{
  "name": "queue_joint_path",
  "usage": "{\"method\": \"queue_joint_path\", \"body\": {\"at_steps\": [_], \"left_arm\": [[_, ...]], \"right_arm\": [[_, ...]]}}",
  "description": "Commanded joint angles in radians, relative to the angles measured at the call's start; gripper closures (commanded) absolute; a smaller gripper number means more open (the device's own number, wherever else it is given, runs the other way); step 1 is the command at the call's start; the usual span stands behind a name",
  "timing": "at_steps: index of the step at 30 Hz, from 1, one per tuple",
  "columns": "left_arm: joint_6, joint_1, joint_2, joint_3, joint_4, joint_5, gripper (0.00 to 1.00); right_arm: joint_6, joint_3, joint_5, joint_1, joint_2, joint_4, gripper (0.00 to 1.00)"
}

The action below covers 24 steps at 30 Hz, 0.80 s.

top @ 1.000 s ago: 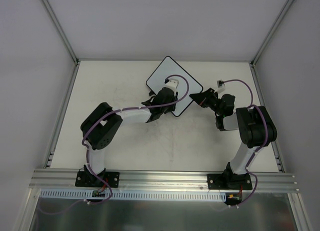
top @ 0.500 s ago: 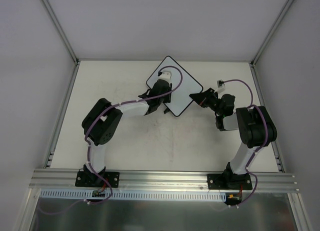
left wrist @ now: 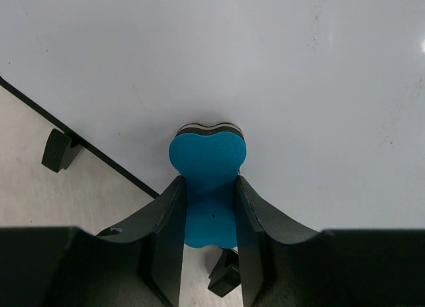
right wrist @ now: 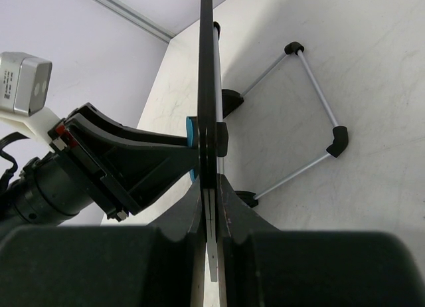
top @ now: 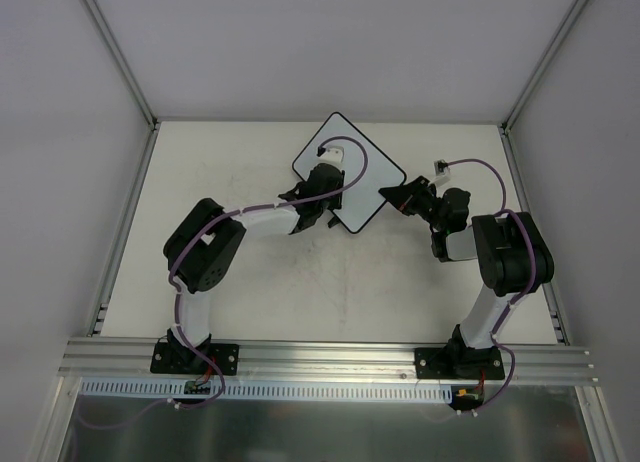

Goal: Erase the whiteboard

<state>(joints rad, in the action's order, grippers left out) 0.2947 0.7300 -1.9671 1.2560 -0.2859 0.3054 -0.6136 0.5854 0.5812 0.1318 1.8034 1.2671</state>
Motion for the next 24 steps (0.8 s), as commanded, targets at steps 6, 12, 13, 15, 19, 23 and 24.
{"method": "queue_joint_path", "body": {"at_steps": [6, 12, 13, 15, 19, 23, 24], "left_arm": [[0.008, 0.026, 0.045, -0.064, 0.108, 0.066, 1.0], [-0.009, 0.049, 0.03, -0.047, 0.106, 0.064, 1.0], [-0.02, 0.054, 0.027, -0.041, 0.106, 0.063, 1.0], [-0.031, 0.066, 0.019, -0.026, 0.105, 0.06, 1.0], [-0.051, 0.077, 0.022, -0.027, 0.084, 0.029, 1.0], [-0.068, 0.088, 0.037, -0.05, 0.031, 0.0, 1.0], [-0.071, 0.089, 0.045, -0.058, 0.016, -0.003, 1.0]], "right_arm": [[-0.069, 0.033, 0.019, -0.009, -0.044, 0.198, 1.0], [-0.072, 0.033, 0.019, -0.011, -0.044, 0.201, 1.0], [-0.072, 0.033, 0.019, -0.011, -0.044, 0.201, 1.0], [-0.074, 0.033, 0.019, -0.011, -0.042, 0.201, 1.0], [-0.075, 0.033, 0.019, -0.011, -0.039, 0.202, 1.0], [-0.078, 0.036, 0.022, -0.011, -0.035, 0.207, 1.0], [-0.078, 0.034, 0.02, -0.011, -0.033, 0.207, 1.0]]}}
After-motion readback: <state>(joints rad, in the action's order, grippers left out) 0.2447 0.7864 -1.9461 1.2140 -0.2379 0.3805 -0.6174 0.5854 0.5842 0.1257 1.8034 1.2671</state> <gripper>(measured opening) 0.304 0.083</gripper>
